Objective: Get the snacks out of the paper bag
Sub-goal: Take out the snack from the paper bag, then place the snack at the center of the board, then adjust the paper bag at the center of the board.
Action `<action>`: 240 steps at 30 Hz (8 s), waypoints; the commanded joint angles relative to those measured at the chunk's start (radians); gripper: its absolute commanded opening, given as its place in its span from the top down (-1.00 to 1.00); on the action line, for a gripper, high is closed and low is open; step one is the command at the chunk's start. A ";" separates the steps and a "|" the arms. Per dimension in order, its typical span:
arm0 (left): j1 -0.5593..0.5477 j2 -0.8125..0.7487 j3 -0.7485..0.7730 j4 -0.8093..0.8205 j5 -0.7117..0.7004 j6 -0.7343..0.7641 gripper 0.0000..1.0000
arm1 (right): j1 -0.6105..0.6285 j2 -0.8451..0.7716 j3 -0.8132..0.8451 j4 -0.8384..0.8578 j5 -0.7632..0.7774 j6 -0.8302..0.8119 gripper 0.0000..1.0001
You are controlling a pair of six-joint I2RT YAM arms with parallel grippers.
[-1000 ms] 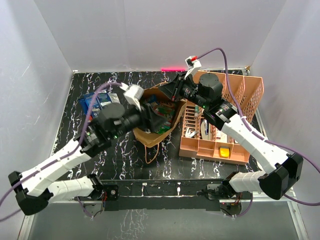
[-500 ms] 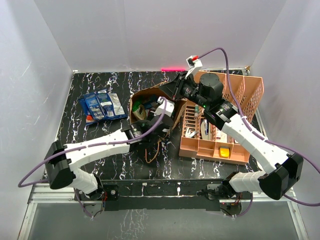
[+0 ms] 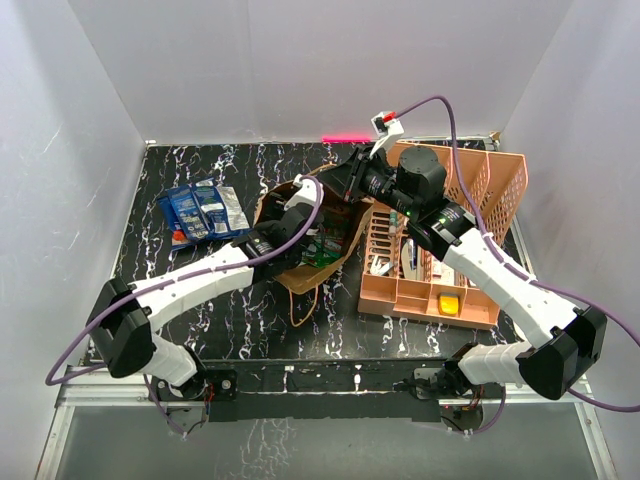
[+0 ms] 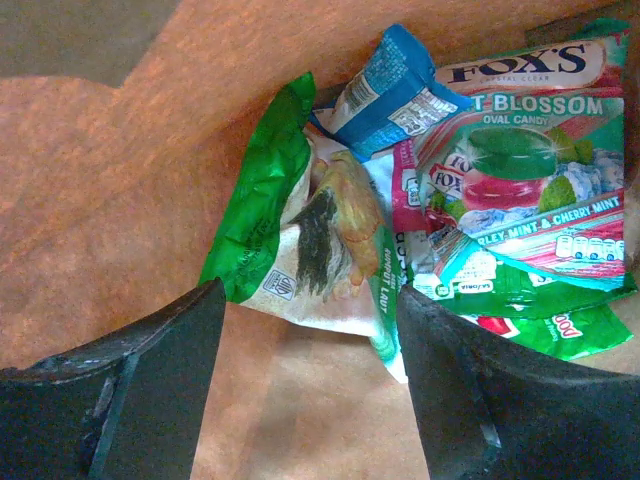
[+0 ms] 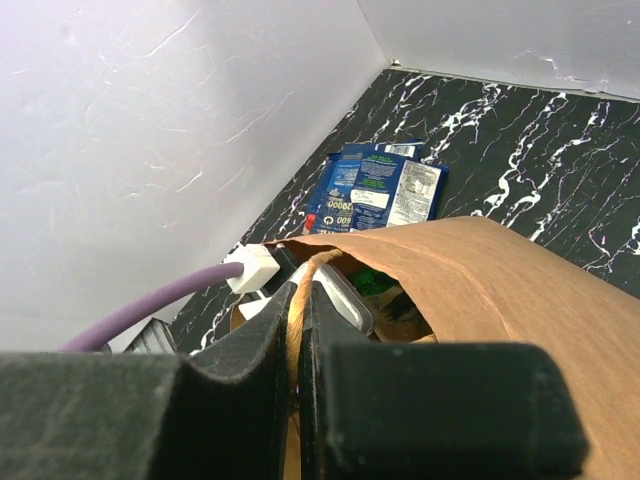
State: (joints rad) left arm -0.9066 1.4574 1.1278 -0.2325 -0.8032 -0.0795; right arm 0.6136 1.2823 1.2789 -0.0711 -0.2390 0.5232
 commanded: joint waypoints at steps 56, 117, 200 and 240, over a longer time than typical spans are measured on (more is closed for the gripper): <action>0.127 -0.354 0.066 0.004 0.445 -0.008 1.00 | 0.002 0.017 0.007 0.071 -0.024 0.007 0.85; 0.224 -0.753 -0.077 -0.233 -0.226 -0.367 1.00 | 0.003 -0.107 -0.044 0.030 0.240 -0.013 0.85; 0.221 -0.910 -0.607 0.228 1.248 -0.429 -0.30 | 0.179 -0.089 -0.295 0.366 -0.207 0.171 0.85; -0.349 -0.593 -0.678 0.456 0.119 -0.344 -0.21 | 0.268 -0.088 -0.062 0.074 0.161 -0.021 0.85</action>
State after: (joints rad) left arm -1.2488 0.9096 0.4561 0.2337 -0.6209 -0.4133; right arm 0.8825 1.2236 1.1576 -0.0021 -0.1368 0.5293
